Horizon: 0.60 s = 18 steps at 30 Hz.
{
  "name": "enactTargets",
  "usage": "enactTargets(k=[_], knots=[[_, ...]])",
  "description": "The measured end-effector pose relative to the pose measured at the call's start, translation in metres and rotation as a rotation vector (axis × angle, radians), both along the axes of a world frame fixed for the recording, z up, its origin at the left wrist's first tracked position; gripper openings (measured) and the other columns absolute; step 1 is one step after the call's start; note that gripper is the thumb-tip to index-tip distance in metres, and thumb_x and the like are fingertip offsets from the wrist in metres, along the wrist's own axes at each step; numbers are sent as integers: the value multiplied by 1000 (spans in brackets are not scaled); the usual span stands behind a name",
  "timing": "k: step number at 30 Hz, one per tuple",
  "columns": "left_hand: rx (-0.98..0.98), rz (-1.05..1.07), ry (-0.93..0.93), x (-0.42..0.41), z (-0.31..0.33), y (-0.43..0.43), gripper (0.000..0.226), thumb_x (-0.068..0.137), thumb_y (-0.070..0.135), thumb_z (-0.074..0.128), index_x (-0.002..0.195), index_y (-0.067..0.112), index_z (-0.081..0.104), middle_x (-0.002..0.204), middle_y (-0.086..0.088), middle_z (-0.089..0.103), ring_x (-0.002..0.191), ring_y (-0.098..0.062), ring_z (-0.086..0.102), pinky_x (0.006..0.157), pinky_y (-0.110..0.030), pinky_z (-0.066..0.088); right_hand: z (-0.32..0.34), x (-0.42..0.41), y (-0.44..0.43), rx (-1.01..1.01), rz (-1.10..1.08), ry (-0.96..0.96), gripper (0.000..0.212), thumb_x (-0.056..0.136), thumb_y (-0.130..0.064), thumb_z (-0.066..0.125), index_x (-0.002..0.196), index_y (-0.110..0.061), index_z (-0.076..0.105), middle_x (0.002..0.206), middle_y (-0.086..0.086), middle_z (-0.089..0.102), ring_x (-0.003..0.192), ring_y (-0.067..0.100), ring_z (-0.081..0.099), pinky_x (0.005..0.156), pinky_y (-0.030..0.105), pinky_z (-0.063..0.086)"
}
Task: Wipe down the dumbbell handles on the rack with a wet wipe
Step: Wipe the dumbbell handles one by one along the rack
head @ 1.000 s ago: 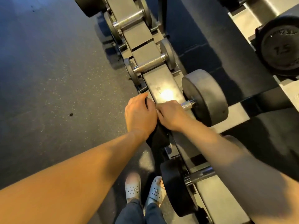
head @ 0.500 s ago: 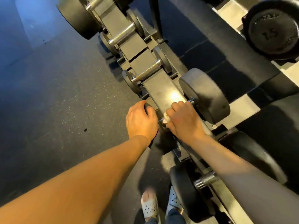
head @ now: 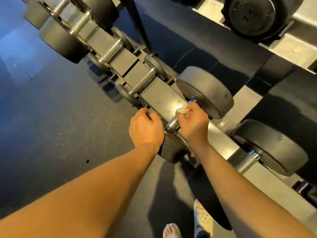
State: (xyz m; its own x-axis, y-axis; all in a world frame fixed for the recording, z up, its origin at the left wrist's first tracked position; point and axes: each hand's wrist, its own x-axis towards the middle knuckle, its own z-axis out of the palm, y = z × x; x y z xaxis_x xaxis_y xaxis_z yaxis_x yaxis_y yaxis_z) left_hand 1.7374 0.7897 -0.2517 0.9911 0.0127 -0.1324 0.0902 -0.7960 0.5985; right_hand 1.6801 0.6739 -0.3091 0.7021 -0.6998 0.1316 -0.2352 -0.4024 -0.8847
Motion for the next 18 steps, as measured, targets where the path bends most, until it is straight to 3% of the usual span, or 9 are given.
enactTargets(k=[3, 7, 10, 13, 16, 18], knots=[[12, -10, 2, 2, -3, 1, 48, 94, 39, 35, 125, 19, 64, 116, -1, 70, 109, -25, 63, 97, -47, 53, -2, 10, 12, 74, -125, 161, 18, 86, -17, 75, 81, -18, 58, 77, 0, 63, 73, 22, 60, 64, 33, 48], [-13, 0, 12, 3, -6, 2, 56, 86, 46, 28, 121, 22, 65, 109, -1, 70, 103, -26, 64, 93, -49, 54, 10, -3, 19, 19, 177, 337, 6, 84, -13, 69, 85, -8, 66, 73, 7, 65, 75, 29, 62, 69, 41, 55], [-25, -10, 14, 4, -6, 2, 51, 87, 45, 30, 114, 21, 66, 104, -1, 70, 99, -26, 63, 91, -48, 54, 20, -1, 1, -153, 153, 311, 8, 88, -10, 63, 93, -8, 68, 84, 11, 69, 83, 31, 65, 74, 40, 54], [-33, -7, 21, 4, -6, 2, 36, 88, 39, 34, 95, 20, 63, 90, 0, 67, 90, -27, 61, 85, -49, 53, 17, 1, -3, -62, -20, 227, 7, 90, -10, 61, 95, -11, 65, 88, 9, 69, 83, 26, 66, 72, 35, 52], [-26, -11, 7, 5, -10, 3, 45, 87, 43, 31, 104, 20, 66, 96, -2, 69, 95, -28, 62, 86, -49, 54, 7, -2, 15, 53, 78, 300, 7, 83, -10, 65, 85, -16, 63, 76, 7, 65, 75, 28, 63, 68, 38, 53], [-23, -14, -5, 5, -11, 2, 55, 85, 45, 29, 116, 19, 67, 105, -3, 71, 100, -28, 63, 89, -49, 54, 9, -6, 17, 93, 186, 361, 23, 80, -11, 69, 67, -15, 50, 60, 0, 51, 60, 21, 49, 58, 32, 41]])
